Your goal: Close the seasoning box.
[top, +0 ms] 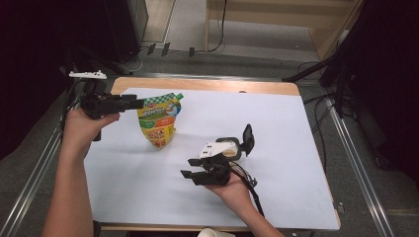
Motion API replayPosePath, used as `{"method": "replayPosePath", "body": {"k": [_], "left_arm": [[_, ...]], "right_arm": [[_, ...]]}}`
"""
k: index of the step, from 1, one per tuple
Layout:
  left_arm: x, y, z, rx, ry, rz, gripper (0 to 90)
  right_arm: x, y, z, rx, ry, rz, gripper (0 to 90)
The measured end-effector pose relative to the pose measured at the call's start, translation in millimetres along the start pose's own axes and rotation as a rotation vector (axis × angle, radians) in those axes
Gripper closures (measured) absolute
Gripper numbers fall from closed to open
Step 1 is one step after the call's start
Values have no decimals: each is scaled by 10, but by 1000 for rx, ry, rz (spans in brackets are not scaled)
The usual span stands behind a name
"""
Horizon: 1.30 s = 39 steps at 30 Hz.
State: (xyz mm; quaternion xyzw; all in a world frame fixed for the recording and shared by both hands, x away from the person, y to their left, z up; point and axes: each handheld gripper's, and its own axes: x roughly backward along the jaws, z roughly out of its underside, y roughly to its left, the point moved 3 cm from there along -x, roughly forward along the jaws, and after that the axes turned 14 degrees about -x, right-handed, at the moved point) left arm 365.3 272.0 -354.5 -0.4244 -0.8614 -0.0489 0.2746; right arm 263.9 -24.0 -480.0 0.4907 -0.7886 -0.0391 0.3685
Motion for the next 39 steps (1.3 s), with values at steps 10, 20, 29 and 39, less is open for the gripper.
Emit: {"method": "replayPosePath", "body": {"k": [10,20,29,39], "left_arm": [[168,107,84,14,-20,-10,455],[202,287,264,27,3,-57,439],[39,388,420,42,39,-83,420],[-175,454,556,28,82,-94,418]], "right_arm": [[79,-30,-30,-20,15,7,561],[257,-25,-135,-17,-25,-8,611],[474,-83,-239,-47,-46,9,649],[739,-169,-374,-70,-79,47,693]]}}
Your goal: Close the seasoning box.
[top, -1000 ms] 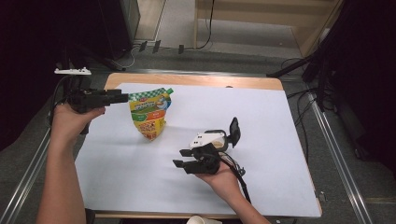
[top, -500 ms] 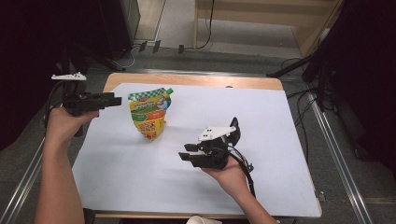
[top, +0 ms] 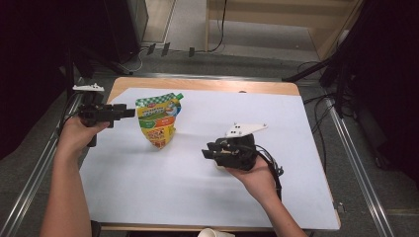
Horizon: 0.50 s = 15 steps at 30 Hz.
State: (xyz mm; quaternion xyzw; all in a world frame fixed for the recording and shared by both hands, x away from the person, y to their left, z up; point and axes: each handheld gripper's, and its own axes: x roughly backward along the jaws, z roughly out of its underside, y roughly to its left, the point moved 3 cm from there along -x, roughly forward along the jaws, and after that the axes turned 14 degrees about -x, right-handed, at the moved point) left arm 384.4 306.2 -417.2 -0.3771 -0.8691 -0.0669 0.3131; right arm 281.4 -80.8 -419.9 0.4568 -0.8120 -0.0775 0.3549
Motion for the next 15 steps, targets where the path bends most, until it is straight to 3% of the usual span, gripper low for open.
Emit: {"method": "replayPosePath", "body": {"k": [9,15], "left_arm": [[-93,-47,1,-2,10,29,390],[-134,-67,4,-9,25,31,379]], "right_arm": [[208,-114,-97,-52,-25,17,762],[419,-273,-146,-76,-31,51,871]]}}
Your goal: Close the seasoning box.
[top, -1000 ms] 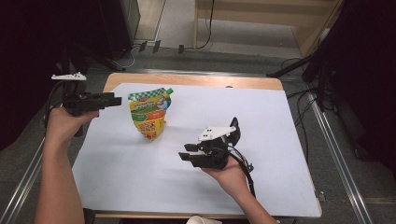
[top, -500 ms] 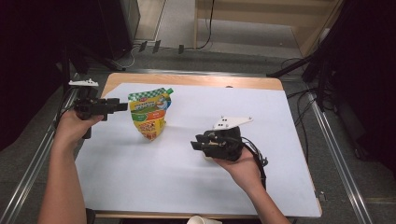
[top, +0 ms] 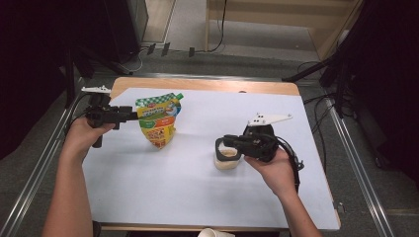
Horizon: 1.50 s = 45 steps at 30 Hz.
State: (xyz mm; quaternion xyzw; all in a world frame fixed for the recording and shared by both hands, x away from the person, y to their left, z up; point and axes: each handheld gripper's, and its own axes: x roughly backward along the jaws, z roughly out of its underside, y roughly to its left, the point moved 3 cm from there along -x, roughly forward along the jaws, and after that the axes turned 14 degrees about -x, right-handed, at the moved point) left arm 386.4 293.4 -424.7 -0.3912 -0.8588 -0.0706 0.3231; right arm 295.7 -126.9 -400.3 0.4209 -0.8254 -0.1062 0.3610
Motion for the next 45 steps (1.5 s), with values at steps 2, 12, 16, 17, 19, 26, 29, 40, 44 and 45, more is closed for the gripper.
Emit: {"method": "replayPosePath", "body": {"k": [2,12,16,17,19,26,29,40,44,45], "left_arm": [[-18,-4,1,-3,4,3,376],[-48,-32,1,-25,13,9,374],[-62,-37,1,-24,18,8,374],[-62,-39,1,-26,17,9,374],[-60,-40,1,-26,17,9,374],[-62,-44,0,-23,18,12,373],[-65,-41,3,-23,21,12,372],[-68,-32,11,-16,24,12,372],[-74,-33,16,-17,29,16,372],[-72,-33,16,-15,26,19,371]], "right_arm": [[35,-27,-11,0,1,4,900],[205,-162,-70,6,-7,56,900],[329,-237,-104,-13,-27,75,900],[356,-251,-111,-15,-31,80,900],[407,-271,-123,-22,-38,86,900],[504,-393,-132,-34,-53,123,900],[488,-459,-111,-43,-48,144,900],[388,-553,-50,-70,-27,148,900],[350,-541,-38,-71,-19,137,900],[335,-539,-33,-68,-15,136,900]]}}
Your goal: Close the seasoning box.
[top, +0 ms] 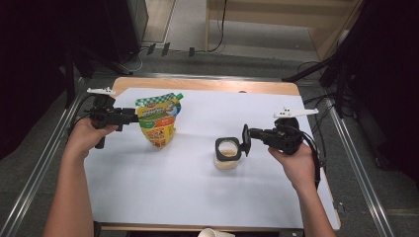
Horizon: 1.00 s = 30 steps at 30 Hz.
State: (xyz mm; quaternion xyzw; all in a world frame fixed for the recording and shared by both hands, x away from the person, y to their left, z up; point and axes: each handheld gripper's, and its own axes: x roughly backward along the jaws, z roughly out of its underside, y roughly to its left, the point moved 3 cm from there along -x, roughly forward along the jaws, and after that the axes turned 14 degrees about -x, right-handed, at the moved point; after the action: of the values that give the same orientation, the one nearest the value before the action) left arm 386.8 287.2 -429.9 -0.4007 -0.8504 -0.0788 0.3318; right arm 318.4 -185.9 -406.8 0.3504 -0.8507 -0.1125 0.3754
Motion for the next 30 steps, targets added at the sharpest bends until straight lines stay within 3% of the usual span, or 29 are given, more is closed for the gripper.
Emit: {"method": "replayPosePath", "body": {"k": [8,30], "left_arm": [[10,2,-3,4,-11,0,368],[-8,6,10,7,3,10,369]], "right_arm": [[-142,32,57,18,18,-10,900],[-317,161,114,35,29,-40,900]]}}
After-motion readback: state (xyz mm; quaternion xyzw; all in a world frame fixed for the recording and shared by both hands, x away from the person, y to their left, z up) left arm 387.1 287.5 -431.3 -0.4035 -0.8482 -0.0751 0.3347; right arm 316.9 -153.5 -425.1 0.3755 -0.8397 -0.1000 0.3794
